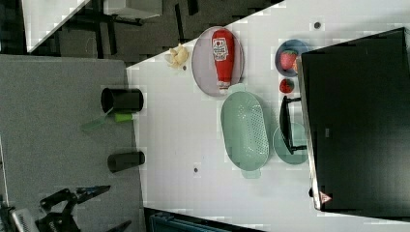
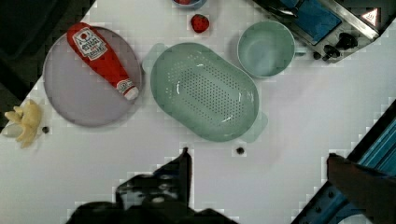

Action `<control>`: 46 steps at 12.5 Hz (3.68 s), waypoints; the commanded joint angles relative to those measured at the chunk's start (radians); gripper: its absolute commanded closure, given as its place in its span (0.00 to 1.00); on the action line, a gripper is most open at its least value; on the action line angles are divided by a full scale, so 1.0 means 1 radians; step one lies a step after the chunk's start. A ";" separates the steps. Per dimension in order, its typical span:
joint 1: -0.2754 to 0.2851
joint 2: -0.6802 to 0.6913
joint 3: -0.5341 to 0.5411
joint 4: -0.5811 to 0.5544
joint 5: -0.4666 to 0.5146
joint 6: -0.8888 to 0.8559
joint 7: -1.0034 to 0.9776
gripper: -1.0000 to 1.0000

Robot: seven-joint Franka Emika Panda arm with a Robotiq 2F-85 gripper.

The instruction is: Drag strainer right to left.

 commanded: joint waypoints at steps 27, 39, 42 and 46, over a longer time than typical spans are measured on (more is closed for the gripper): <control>0.091 1.022 0.069 -0.370 -0.003 1.235 0.732 0.00; 0.240 1.025 0.181 -0.356 -0.001 1.233 1.075 0.00; 0.280 1.031 0.201 -0.344 -0.001 1.230 1.090 0.00; 0.325 1.060 0.208 -0.290 0.002 1.177 1.098 0.00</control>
